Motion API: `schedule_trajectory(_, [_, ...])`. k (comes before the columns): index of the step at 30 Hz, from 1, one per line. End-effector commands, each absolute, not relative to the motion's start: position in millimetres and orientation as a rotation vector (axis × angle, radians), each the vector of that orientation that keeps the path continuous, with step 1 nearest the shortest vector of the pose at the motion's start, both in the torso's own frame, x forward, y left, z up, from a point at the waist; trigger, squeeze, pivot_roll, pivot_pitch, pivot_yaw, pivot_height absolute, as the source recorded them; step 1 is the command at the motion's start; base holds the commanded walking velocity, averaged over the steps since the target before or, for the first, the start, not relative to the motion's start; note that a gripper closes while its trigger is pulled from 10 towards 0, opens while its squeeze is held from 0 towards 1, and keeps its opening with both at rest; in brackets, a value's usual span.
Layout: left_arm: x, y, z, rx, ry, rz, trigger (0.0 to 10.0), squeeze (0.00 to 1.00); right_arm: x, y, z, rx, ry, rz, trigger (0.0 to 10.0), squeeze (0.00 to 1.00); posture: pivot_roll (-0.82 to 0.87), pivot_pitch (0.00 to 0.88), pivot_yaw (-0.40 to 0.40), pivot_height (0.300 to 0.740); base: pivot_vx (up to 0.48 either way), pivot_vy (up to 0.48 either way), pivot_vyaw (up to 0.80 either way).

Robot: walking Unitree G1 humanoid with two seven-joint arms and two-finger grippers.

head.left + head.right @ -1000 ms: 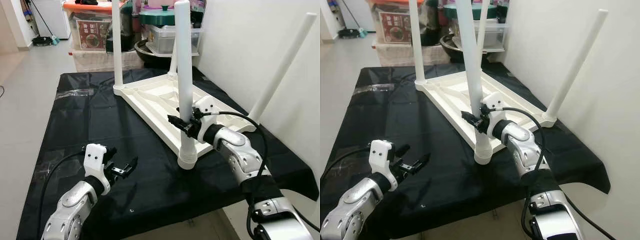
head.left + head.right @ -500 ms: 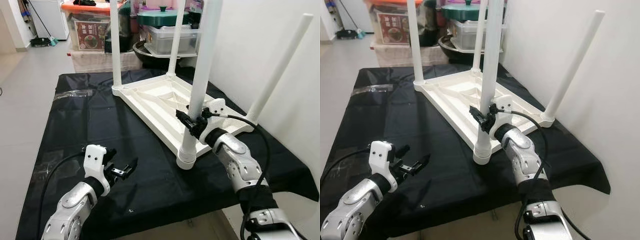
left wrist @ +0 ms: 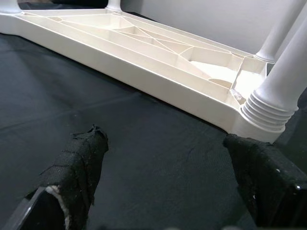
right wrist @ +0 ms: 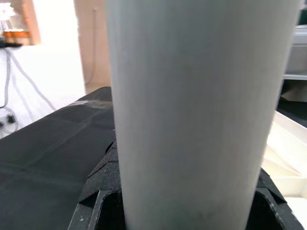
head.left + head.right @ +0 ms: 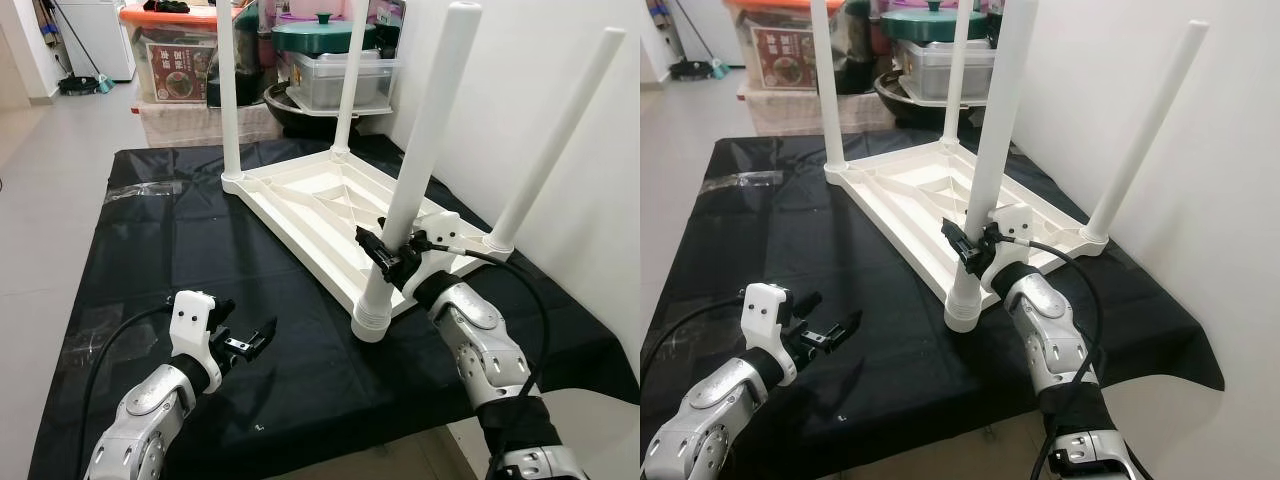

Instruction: Building children table

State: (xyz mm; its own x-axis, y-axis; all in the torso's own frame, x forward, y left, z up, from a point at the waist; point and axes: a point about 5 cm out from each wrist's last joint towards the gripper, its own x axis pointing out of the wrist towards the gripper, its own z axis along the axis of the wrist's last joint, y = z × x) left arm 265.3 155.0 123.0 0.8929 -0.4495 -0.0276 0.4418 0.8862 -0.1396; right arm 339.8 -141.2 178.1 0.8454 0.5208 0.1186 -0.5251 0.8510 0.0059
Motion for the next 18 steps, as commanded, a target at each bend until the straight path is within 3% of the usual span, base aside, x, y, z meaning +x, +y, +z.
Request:
schedule_trajectory(1, [263, 157, 119, -0.119, 0.073, -0.453, 10.0, 0.00, 334, -136, 148, 0.036, 0.036, 0.611, 0.0, 0.00, 0.08, 0.000, -0.086, 0.740, 0.000, 0.000, 0.00])
schedule_trajectory(8, [261, 157, 117, -0.119, 0.077, -0.448, 10.0, 0.00, 333, -136, 140, 0.038, 0.083, 0.536, 0.0, 0.00, 0.08, 0.000, -0.088, 0.740, 0.000, 0.000, 0.00])
schedule_trajectory(10, [262, 157, 117, -0.117, 0.076, -0.446, 10.0, 0.00, 337, -140, 135, 0.041, 0.115, 0.419, 0.0, 0.00, 0.08, 0.000, -0.086, 0.740, 0.000, 0.000, 0.00])
schedule_trajectory(12, [263, 158, 118, -0.114, 0.075, -0.445, 10.0, 0.00, 341, -155, 125, 0.036, 0.196, 0.142, 0.0, 0.00, 0.08, 0.000, -0.086, 0.740, 0.000, 0.000, 0.00])
schedule_trajectory(16, [263, 158, 118, -0.112, 0.074, -0.444, 10.0, 0.00, 342, -161, 122, 0.031, 0.229, 0.043, 0.0, 0.00, 0.08, 0.000, -0.086, 0.740, 0.000, 0.000, 0.00])
schedule_trajectory(18, [263, 159, 118, -0.106, 0.077, -0.439, 10.0, 0.00, 330, -167, 118, 0.132, 0.274, -0.175, 0.0, 0.00, 0.07, 0.000, -0.083, 0.740, 0.000, 0.000, 0.00])
